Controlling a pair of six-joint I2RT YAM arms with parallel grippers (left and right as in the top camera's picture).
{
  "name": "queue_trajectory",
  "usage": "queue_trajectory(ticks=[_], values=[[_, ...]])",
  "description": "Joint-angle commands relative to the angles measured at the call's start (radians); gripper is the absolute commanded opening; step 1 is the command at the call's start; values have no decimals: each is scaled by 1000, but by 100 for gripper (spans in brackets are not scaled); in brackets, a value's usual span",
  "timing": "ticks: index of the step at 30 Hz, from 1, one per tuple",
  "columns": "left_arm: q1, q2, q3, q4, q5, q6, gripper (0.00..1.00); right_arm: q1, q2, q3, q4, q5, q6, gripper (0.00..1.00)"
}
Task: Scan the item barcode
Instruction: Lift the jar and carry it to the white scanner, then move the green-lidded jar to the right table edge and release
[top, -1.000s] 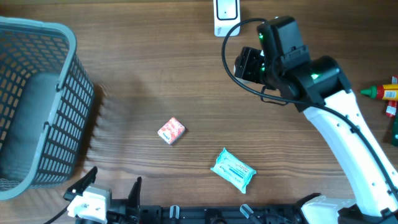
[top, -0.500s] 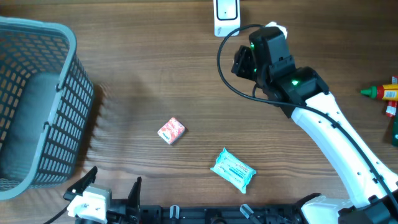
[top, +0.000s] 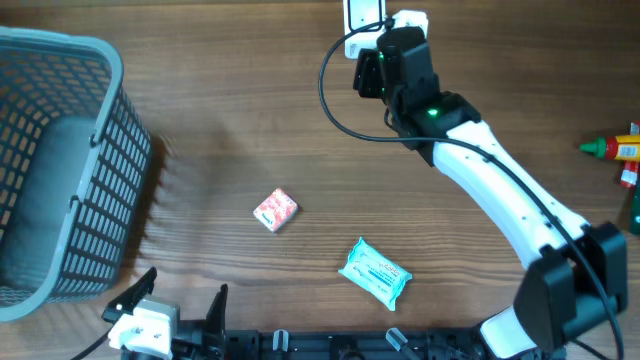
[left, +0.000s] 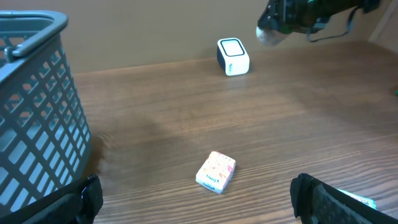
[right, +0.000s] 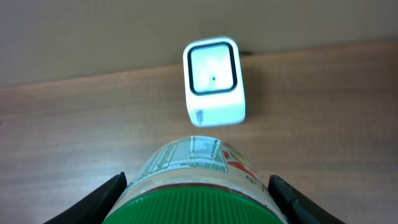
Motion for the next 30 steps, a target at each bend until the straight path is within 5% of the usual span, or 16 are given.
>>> queue_trajectory(ticks=[1,7,13,24,30], values=[[-5,-7,0,4,-2,-6,100,-3,68,10,146,68,-134,34],[-5,-7,0,4,-2,-6,100,-38,272,10,565,74,-219,35],[-5,-7,0,4,-2,-6,100,-122,501,55,1015,-146,-241,50],[-5,-7,0,4,-2,-6,100,-136,669,327,951,-245,-216,50],[-5,-7,0,4,-2,-6,100,-249,447,327,596,-241,-135,50]])
